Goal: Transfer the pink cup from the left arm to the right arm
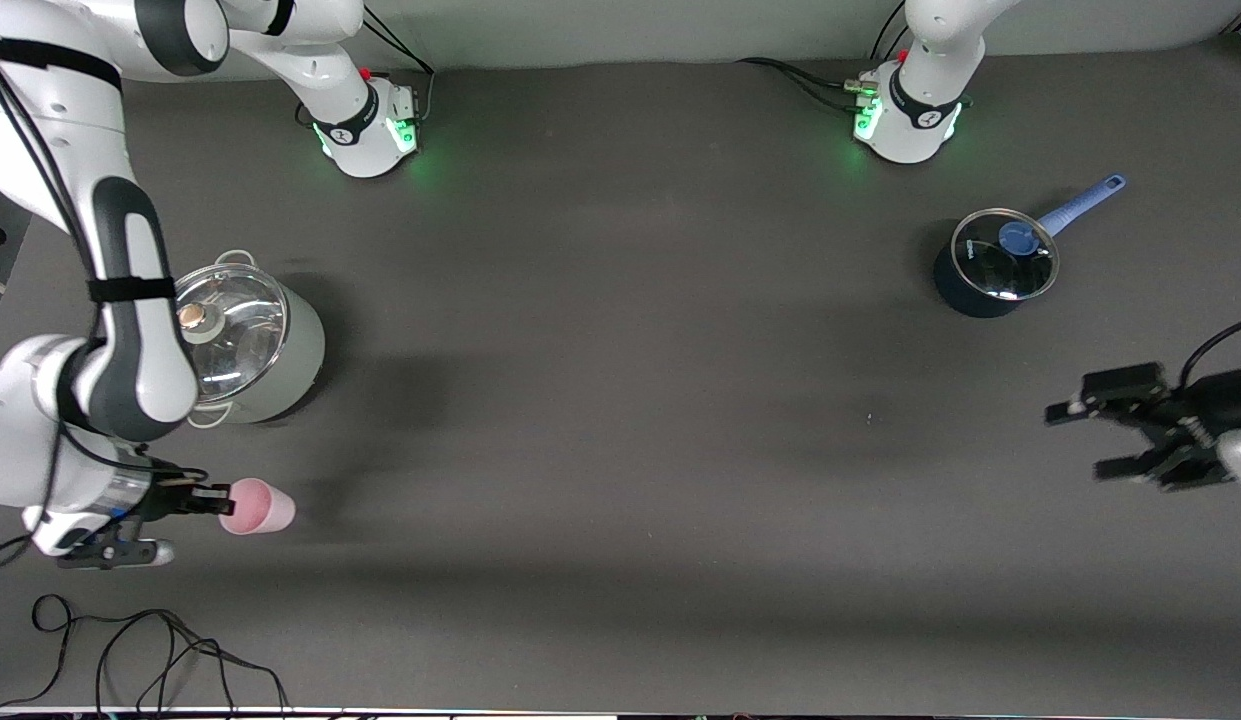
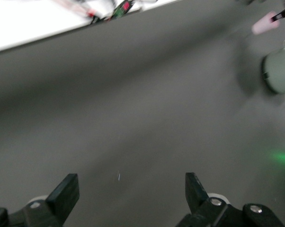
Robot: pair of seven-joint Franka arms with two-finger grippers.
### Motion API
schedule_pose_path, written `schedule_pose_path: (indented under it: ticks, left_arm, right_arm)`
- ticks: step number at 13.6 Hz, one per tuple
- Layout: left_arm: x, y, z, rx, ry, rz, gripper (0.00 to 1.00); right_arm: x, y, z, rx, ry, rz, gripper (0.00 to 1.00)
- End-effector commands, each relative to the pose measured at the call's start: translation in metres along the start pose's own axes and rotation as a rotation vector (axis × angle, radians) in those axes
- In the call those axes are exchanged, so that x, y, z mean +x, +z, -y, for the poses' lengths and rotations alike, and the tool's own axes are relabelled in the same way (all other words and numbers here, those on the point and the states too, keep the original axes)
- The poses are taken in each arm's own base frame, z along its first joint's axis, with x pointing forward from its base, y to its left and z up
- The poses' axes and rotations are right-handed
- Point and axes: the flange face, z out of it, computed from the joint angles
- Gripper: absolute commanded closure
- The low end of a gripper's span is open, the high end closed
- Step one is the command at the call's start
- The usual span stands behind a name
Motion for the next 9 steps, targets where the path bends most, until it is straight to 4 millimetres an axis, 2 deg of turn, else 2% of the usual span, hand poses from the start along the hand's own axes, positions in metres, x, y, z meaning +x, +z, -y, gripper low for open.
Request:
schedule_pose_path:
  ticks: [1, 3, 5, 6, 7, 8, 9]
  left_arm:
    - [-0.033, -0.031, -0.017, 0.127, -0.185, 0.144, 0.00]
    - [-0.050, -0.048, -0.027, 0.211, -0.314, 0.204, 0.00]
    - [-0.062, -0.065, -0.038, 0.271, -0.429, 0.218, 0.00]
    - [-0.063, -0.064, -0.043, 0.291, -0.504, 0.221, 0.00]
    - [-0.063, -0.064, -0.052, 0.311, -0.600, 0.216, 0.00]
    - [-0.061, -0.062, -0.058, 0.319, -0.652, 0.217, 0.00]
    - [-0.063, -0.059, -0.061, 0.329, -0.669, 0.237, 0.00]
  right_arm:
    - [0.003, 0.025, -0.003, -0.029, -0.024, -0.016, 1.00]
    - [0.002, 0.040, -0.006, -0.036, -0.022, -0.025, 1.00]
    - [0.001, 0.045, -0.007, -0.037, -0.021, -0.023, 1.00]
    - [0.001, 0.045, -0.008, -0.036, -0.019, -0.023, 1.00]
    - [0.001, 0.045, -0.010, -0.038, -0.018, -0.023, 0.85]
    - [0.001, 0.043, -0.010, -0.037, -0.018, -0.026, 0.58]
    - [0.001, 0.043, -0.011, -0.037, -0.015, -0.026, 0.04]
